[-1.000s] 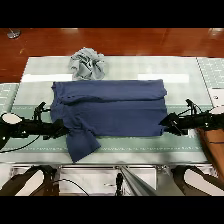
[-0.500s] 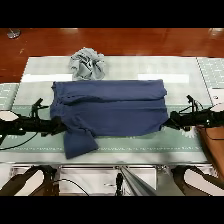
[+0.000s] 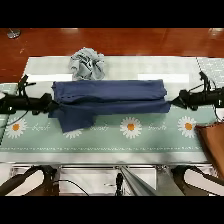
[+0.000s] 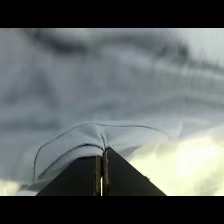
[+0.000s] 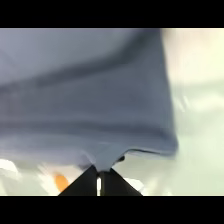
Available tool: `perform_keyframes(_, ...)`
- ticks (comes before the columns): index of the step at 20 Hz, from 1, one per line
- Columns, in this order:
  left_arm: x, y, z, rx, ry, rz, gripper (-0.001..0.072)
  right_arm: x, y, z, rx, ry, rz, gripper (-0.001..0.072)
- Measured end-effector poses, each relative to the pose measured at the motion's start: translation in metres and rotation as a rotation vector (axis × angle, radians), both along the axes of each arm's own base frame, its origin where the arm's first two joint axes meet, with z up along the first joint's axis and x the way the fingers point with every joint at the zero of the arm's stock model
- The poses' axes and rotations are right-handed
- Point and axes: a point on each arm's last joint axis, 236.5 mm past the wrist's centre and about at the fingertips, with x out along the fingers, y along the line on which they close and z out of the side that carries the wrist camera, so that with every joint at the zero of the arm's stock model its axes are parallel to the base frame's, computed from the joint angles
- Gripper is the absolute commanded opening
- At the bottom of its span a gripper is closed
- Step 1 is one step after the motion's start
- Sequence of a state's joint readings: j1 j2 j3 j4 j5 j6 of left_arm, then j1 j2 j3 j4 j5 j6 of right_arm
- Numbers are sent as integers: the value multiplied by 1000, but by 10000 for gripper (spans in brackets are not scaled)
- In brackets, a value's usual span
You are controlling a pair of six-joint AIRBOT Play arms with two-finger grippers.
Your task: Fold the shirts.
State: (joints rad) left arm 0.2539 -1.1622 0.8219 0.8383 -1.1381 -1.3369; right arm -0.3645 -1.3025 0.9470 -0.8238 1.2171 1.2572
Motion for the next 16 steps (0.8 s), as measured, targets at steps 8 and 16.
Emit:
perform_keyframes(8, 119, 11, -2, 2, -39, 11, 23, 93, 12, -2, 59, -52, 13, 20)
perform_keyframes(16, 143, 18, -28, -8, 7, -19, 701, 148, 1, -33, 70, -38, -70, 622)
